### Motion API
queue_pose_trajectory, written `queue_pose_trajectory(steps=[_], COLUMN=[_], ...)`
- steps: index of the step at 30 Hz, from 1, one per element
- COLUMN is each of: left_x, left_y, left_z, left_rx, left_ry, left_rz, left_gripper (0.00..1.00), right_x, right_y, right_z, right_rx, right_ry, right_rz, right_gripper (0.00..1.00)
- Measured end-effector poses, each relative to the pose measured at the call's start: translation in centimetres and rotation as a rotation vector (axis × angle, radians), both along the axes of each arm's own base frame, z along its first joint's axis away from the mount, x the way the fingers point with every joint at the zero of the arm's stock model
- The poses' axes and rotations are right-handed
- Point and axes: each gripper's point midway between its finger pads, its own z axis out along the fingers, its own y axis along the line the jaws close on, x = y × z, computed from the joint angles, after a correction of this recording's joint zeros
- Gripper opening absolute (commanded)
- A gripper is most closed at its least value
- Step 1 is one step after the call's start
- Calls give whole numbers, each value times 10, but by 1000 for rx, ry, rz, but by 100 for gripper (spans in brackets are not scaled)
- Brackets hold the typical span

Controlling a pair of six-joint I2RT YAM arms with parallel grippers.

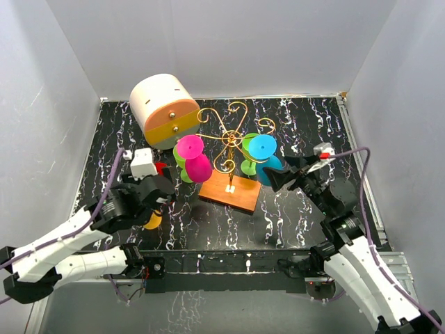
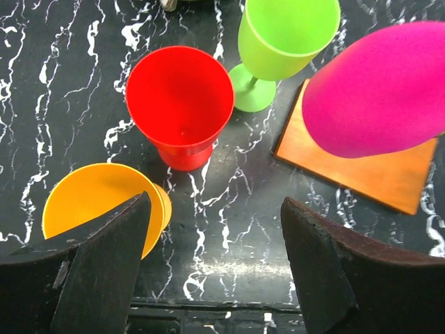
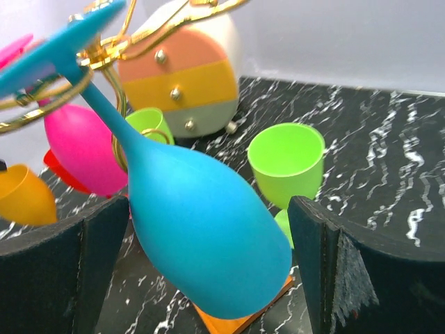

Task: Place the wine glass upside down on the wine glass rack

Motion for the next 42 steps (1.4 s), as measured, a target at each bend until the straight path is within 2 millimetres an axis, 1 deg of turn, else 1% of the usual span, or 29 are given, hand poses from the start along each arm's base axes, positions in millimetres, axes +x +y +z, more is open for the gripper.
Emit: queue_pose_trajectory(steps=[2,5,8,11,15,21,27,32,36,39,42], left_x=[1,3,5,11,27,56,60,61,65,68,70], left_y=[-2,-5,-8,-11,-11,0,-9,-10,-11,-11,-9], left_z=[-9,-19,-25,-26,-26,-34,-54,-72,-82,-88,-91], left_rx=[34,68,90,103,100,60,57,61,70,86,105], left_ry=[25,40,38,33,39,92,162,214,248,265,271], left_rz=[6,-1,-21,-31,-32,-11,-71,-89,-95,-101,-102], left_gripper=[62,56,53,53,49,43,40,35,27,15,0], right_x=[-3,-8,-11,-13,-16,-17,-17,-21,-23,-26,-30], right_y=[-11,-25,-34,-40,-46,-49,-52,-54,-56,-58,-60], right_z=[10,20,21,20,23,23,24,22,27,37,47], right_rx=[13,29,32,29,30,25,26,28,37,59,78], right_ry=[-34,-67,-64,-50,-45,-30,-25,-13,-14,-25,-34], right_rz=[-56,-119,-162,-191,-215,-230,-244,-248,-254,-261,-264], right_gripper=[96,95,94,94,94,94,94,93,93,93,92])
